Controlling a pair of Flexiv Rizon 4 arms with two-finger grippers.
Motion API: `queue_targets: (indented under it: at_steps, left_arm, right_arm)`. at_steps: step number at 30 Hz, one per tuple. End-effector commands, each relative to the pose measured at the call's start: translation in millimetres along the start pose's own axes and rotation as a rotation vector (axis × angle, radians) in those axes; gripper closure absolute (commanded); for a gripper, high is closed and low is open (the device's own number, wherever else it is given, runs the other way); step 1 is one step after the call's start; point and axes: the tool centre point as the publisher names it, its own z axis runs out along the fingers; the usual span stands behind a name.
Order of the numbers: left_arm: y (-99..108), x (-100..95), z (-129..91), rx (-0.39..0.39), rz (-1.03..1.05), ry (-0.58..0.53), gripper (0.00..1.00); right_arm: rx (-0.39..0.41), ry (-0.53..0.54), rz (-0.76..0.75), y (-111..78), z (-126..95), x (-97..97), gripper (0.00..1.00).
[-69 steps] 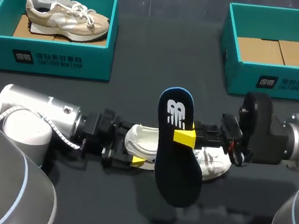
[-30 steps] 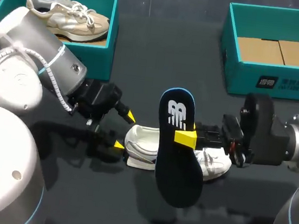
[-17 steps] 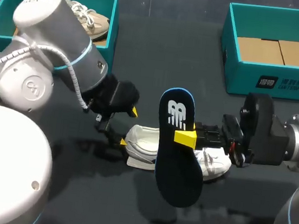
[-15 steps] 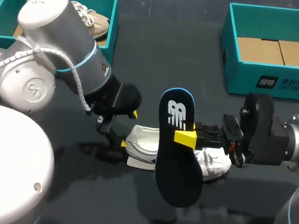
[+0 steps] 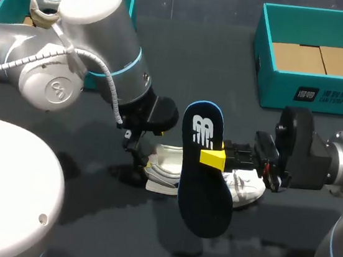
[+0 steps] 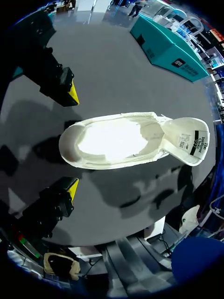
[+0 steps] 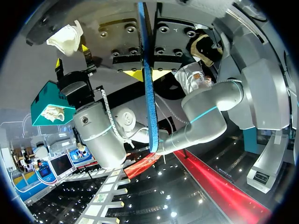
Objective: Take the shoe out of the shoebox, open the shoe tongue, remove and reinsert the insole, then place the shoe into the shoebox
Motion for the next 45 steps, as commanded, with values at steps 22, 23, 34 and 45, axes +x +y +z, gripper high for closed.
queue_targets:
  at_steps: [22, 23, 34, 45]
  left_arm:
    - [-77, -47.5, 33, -0.11, 0.044, -0.024, 0.0]
    - [-78, -49.3, 37, -0.113, 0.042, -0.023, 0.0]
    - [-79, -54.6, 62, -0.141, 0.036, 0.019, 0.19]
    - [-77, -48.1, 69, -0.145, 0.054, 0.055, 0.34]
  right_arm:
    - [0.0, -0.005, 0.001, -0.7, 2, 1.4, 1.0]
    - [0.0, -0.005, 0.001, -0.7, 2, 1.4, 1.0]
    - [0.0, -0.005, 0.001, -0.7, 2, 1.4, 1.0]
    - [0.0, -0.005, 0.001, -0.7, 2, 1.4, 1.0]
